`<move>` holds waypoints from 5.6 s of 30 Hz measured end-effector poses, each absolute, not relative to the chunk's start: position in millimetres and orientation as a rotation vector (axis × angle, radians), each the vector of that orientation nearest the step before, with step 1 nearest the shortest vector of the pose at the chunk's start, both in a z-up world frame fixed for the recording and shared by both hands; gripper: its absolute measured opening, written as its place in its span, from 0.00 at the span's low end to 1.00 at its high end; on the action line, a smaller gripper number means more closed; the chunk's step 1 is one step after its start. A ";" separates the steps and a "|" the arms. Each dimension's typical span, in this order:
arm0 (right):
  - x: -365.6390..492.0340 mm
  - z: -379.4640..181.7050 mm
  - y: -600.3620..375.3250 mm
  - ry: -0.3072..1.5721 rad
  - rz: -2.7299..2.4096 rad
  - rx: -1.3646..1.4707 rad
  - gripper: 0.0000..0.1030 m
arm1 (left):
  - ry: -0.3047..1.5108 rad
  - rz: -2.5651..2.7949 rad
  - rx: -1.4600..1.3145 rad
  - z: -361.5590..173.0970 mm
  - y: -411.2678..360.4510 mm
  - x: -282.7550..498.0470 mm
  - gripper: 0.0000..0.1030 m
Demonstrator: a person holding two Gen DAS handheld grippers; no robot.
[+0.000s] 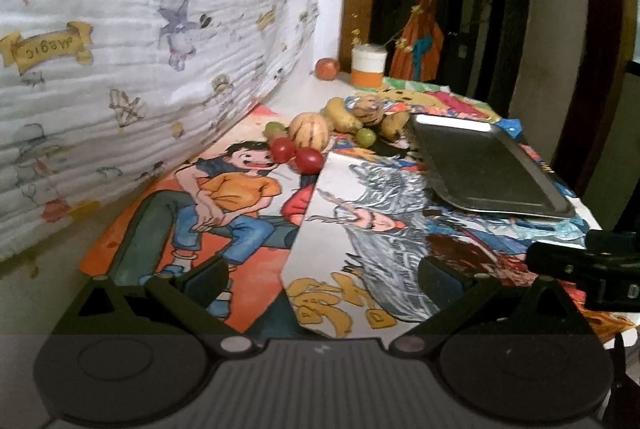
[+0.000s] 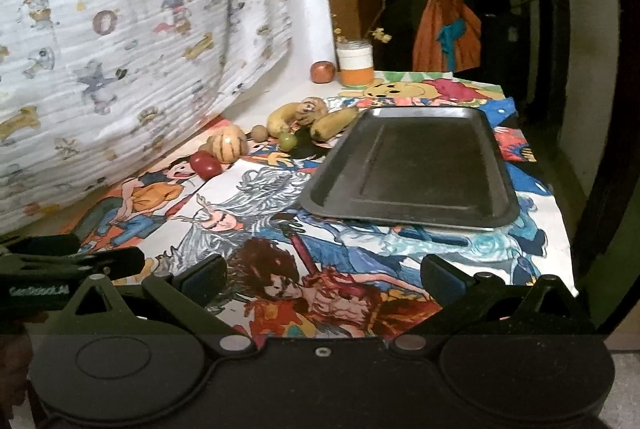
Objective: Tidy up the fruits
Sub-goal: 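Move both tools down toward the fruit pile beside the tray, then grasp a red cherry tomato with the left tool while the right tool grasps a green grape, then carry tomato and grape over the tray and open both tools to drop them, then lift both open tools away from the tray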
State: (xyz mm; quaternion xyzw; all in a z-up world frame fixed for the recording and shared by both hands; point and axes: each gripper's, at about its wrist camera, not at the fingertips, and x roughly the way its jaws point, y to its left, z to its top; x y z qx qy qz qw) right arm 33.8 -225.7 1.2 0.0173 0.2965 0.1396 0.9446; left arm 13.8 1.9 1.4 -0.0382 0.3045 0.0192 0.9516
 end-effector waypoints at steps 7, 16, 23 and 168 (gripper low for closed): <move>56.1 23.5 -235.9 0.634 0.500 0.133 1.00 | 0.625 0.086 -0.035 9.8 14.1 26.9 1.00; 103.2 74.8 -238.6 0.571 0.589 0.056 1.00 | 0.544 0.039 -0.060 20.4 44.5 51.3 1.00; 163.4 85.6 -221.4 0.629 0.656 0.038 1.00 | 0.526 -0.020 -0.038 17.9 43.0 76.8 1.00; 311.3 21.3 -332.5 0.573 0.418 -0.117 0.77 | 0.583 -0.284 -0.106 37.2 -105.3 282.3 0.92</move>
